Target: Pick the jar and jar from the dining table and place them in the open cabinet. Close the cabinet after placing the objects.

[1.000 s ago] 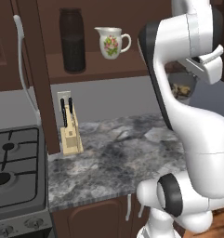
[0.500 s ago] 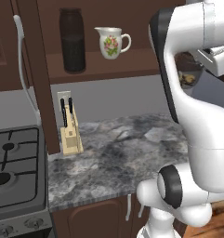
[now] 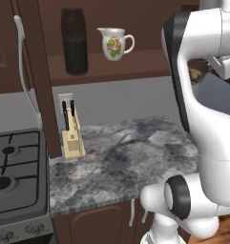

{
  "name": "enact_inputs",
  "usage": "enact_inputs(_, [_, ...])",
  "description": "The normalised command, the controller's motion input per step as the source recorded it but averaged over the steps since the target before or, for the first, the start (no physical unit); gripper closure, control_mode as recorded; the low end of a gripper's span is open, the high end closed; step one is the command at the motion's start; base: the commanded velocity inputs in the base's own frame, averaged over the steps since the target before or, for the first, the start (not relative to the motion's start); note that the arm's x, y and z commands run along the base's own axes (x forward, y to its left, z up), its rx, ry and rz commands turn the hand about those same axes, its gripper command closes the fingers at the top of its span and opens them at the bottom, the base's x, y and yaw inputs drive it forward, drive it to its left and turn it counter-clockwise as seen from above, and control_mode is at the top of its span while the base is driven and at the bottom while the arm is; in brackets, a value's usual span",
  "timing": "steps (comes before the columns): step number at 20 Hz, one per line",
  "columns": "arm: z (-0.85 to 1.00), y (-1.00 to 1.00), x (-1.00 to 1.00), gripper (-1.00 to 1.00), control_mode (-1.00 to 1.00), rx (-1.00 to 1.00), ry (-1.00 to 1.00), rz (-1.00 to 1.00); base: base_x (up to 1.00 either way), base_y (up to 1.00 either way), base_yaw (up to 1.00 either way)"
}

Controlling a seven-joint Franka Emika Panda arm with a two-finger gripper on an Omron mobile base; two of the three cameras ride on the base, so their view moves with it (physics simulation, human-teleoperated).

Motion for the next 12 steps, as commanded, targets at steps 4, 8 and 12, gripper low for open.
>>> enact_inputs(4, [0.0, -0.08, 0.07, 1.0, -1.0, 0.0, -0.12, 0.03, 0.0, 0.0, 0.0])
enact_inputs(8, [0.0, -0.03, 0.26, 1.0, -1.0, 0.0, 0.02, 0.02, 0.0, 0.0, 0.0])
enact_inputs(12, [-0.02, 0.0, 0.34, 1.0, -1.0, 0.01, 0.09, 0.01, 0.0, 0.0, 0.0])
